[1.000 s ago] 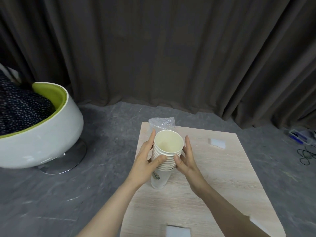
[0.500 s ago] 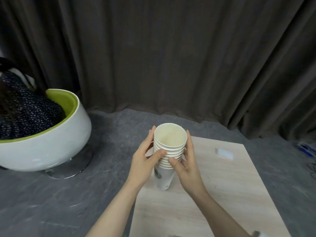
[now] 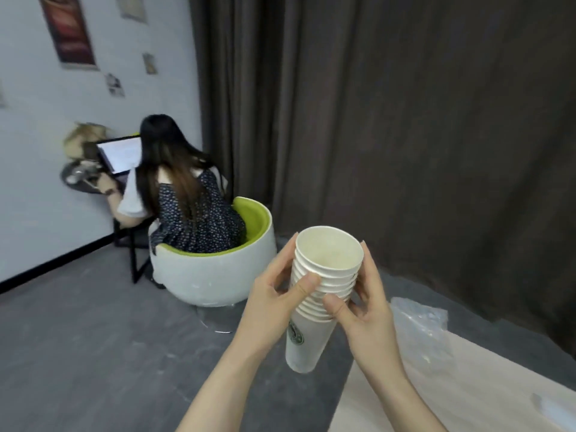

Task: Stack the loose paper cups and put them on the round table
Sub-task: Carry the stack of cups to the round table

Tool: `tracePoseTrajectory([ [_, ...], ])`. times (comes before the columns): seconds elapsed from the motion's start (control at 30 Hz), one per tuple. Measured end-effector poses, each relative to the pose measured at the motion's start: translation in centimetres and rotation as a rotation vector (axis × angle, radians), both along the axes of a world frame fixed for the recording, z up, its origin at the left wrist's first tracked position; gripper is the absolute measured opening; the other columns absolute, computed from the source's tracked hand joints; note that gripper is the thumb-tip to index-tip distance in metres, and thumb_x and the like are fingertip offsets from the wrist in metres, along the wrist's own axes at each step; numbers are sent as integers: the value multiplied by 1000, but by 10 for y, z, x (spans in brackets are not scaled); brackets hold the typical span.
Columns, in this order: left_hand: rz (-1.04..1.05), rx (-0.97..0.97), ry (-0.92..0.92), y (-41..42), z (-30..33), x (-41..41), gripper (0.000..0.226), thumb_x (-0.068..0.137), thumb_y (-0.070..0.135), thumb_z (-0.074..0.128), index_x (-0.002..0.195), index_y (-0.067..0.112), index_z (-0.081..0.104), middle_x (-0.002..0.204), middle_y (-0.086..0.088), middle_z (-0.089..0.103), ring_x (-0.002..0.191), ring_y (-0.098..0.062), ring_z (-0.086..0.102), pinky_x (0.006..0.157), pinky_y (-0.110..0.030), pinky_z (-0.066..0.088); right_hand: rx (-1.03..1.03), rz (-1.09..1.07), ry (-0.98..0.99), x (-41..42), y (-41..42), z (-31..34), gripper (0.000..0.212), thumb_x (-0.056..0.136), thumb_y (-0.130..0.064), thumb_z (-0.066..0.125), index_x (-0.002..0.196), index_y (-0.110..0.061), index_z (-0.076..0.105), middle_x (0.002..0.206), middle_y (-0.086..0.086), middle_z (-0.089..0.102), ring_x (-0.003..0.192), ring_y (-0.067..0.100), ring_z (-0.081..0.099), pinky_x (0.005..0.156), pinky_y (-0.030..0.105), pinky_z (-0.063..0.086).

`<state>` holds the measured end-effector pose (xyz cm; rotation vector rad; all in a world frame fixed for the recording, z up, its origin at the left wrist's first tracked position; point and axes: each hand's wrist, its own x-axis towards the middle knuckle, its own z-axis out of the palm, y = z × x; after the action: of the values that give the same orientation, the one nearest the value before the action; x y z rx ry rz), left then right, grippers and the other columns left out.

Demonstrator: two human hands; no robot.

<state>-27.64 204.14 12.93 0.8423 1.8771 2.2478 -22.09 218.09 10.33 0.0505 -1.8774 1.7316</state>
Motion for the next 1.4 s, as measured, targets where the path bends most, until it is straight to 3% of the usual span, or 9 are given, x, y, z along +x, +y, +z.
tracePoseTrajectory([
  [0.13, 210, 25, -2, -46, 12, 27, 57, 88, 19, 66, 142, 23, 46, 137, 5, 57, 130, -12, 49, 108, -40, 41, -2, 225, 33, -8, -39, 15, 83, 79, 5, 69, 139, -40, 35, 131, -37, 49, 117, -14, 50, 83, 5, 44],
  [0.33, 599, 53, -6, -125, 14, 75, 55, 85, 19, 70, 137, 28, 52, 125, 13, 64, 121, -6, 56, 97, -20, 47, 4, 542, 39, -7, -120, 27, 82, 74, -3, 73, 142, -33, 38, 129, -28, 56, 116, -6, 55, 82, 8, 46],
  [0.57, 1033, 8, 15, -255, 34, 139, 55, 76, 36, 77, 127, 43, 57, 116, 17, 68, 111, 1, 59, 92, -23, 46, -17, 889, 57, 9, -266, 46, 82, 67, -21, 74, 141, -34, 41, 133, -14, 57, 121, 5, 55, 94, 24, 50],
  [0.73, 1281, 18, 28, -359, 52, 196, 59, 72, 36, 81, 126, 41, 59, 116, 13, 68, 111, -2, 60, 96, -28, 47, -38, 1123, 77, 38, -392, 63, 77, 66, -24, 75, 134, -40, 44, 126, -9, 62, 119, 8, 56, 89, 19, 48],
  [0.83, 1385, 65, 58, -417, 60, 230, 61, 72, 34, 76, 130, 35, 57, 121, 6, 67, 113, -10, 62, 98, -34, 48, -54, 1242, 90, 63, -465, 71, 74, 66, -24, 75, 131, -44, 44, 126, -8, 62, 117, 9, 57, 83, 17, 49],
  [0.97, 1507, 76, 82, -485, 67, 273, 64, 75, 30, 78, 135, 26, 55, 120, 1, 67, 111, -13, 63, 94, -31, 49, -85, 1373, 94, 96, -549, 78, 72, 75, -6, 73, 133, -38, 45, 127, -3, 62, 114, 14, 59, 76, 14, 49],
  [1.07, 1565, 73, 96, -531, 69, 295, 64, 76, 30, 74, 137, 25, 53, 122, 1, 66, 112, -11, 62, 93, -25, 50, -86, 1444, 98, 115, -604, 81, 74, 76, -7, 73, 138, -35, 43, 128, -6, 61, 115, 9, 59, 78, 14, 49],
  [1.23, 1638, 75, 121, -606, 63, 315, 48, 83, 19, 72, 126, 32, 58, 108, 8, 71, 98, 0, 66, 74, -10, 48, -77, 1522, 89, 130, -688, 75, 74, 78, -6, 73, 140, -32, 42, 125, -10, 62, 112, 4, 60, 77, 11, 48],
  [1.4, 1708, 73, 116, -687, 54, 311, 59, 74, 34, 73, 131, 32, 56, 112, 9, 70, 101, 0, 65, 77, -12, 49, -59, 1587, 88, 121, -777, 67, 74, 79, -6, 72, 141, -32, 42, 126, -9, 61, 110, 0, 59, 78, 8, 46],
])
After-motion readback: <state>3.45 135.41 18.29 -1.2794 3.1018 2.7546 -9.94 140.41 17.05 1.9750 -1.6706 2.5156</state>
